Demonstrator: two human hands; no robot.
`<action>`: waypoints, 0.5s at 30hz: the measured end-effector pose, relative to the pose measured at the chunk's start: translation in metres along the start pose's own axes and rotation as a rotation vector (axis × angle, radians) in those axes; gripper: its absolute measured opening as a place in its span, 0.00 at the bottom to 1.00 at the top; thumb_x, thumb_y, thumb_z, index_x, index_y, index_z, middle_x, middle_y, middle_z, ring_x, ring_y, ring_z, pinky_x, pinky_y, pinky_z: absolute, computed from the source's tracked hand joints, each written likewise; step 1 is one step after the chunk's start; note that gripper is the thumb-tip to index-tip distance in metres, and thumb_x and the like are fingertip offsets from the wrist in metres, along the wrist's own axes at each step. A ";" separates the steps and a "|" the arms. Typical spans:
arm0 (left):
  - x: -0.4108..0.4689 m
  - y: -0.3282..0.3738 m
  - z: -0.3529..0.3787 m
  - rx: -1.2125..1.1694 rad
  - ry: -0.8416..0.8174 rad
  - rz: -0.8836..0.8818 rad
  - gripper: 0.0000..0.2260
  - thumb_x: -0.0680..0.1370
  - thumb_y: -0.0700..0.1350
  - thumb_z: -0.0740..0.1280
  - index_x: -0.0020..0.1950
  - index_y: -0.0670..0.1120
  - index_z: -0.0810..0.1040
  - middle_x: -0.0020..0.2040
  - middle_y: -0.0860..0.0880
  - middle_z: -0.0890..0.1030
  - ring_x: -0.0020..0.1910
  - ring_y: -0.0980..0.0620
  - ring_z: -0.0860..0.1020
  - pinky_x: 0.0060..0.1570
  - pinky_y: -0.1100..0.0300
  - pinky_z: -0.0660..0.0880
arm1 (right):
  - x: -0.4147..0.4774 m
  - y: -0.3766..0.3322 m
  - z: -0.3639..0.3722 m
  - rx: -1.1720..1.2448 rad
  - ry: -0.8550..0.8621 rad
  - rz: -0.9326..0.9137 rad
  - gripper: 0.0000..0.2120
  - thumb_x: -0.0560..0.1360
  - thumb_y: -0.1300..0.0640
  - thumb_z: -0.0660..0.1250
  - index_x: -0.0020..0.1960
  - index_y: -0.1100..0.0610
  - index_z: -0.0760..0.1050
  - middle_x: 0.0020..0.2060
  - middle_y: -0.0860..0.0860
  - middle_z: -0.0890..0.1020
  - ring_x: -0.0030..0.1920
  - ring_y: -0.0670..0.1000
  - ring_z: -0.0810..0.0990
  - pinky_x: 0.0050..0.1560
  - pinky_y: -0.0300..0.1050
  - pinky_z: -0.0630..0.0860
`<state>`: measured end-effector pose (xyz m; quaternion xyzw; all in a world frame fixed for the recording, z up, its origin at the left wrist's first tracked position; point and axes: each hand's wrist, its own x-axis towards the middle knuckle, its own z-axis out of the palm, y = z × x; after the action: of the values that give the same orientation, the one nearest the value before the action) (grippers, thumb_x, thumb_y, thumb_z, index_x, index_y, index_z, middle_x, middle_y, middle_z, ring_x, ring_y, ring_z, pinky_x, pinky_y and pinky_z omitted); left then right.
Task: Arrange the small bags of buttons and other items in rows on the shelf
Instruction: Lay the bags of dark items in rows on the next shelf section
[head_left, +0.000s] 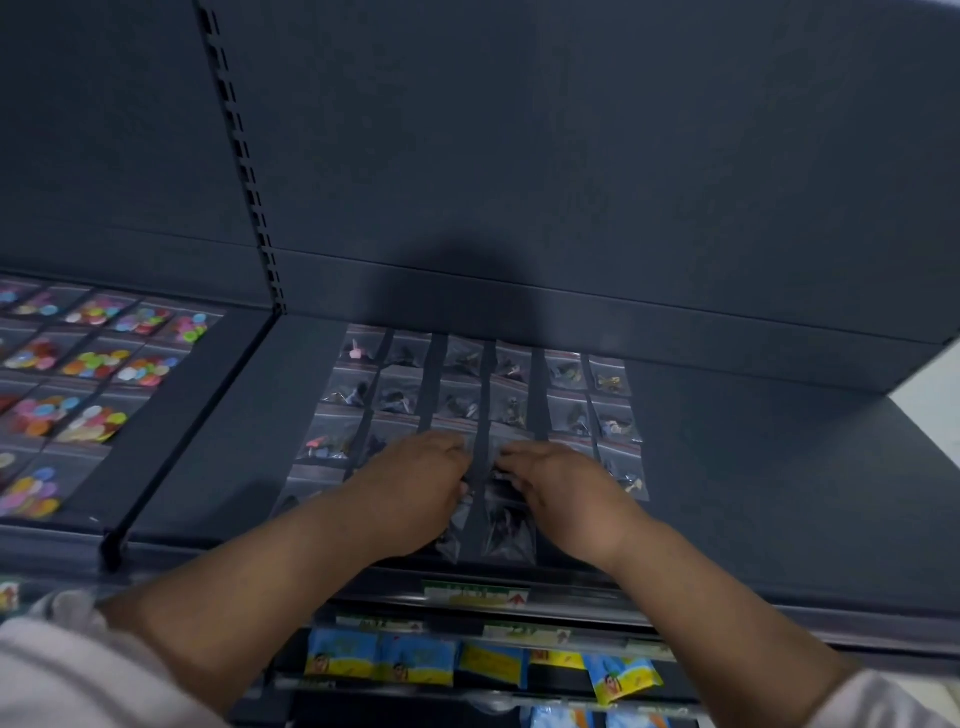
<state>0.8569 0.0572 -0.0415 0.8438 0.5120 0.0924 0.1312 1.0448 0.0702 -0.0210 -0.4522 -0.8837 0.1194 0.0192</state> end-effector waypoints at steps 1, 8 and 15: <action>0.000 0.001 0.000 -0.006 0.009 0.006 0.11 0.81 0.44 0.57 0.58 0.43 0.76 0.57 0.48 0.75 0.56 0.52 0.71 0.55 0.64 0.65 | 0.000 0.000 0.000 0.004 -0.003 -0.001 0.21 0.79 0.66 0.56 0.70 0.53 0.67 0.68 0.49 0.71 0.67 0.48 0.67 0.62 0.28 0.56; 0.000 0.001 -0.003 -0.047 0.064 0.001 0.11 0.80 0.43 0.57 0.59 0.45 0.76 0.58 0.49 0.75 0.57 0.52 0.72 0.61 0.58 0.70 | 0.012 0.010 -0.003 0.039 0.078 0.085 0.19 0.81 0.60 0.53 0.71 0.54 0.66 0.73 0.50 0.64 0.72 0.49 0.62 0.67 0.32 0.53; 0.010 0.003 -0.022 0.007 0.048 -0.073 0.17 0.81 0.43 0.56 0.70 0.42 0.68 0.71 0.43 0.68 0.69 0.47 0.65 0.68 0.61 0.58 | 0.045 0.014 -0.014 -0.059 0.018 0.057 0.21 0.81 0.51 0.53 0.73 0.56 0.63 0.73 0.54 0.63 0.73 0.52 0.60 0.70 0.42 0.57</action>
<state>0.8576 0.0680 -0.0193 0.8225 0.5460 0.1060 0.1191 1.0315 0.1164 -0.0139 -0.4787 -0.8733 0.0896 0.0103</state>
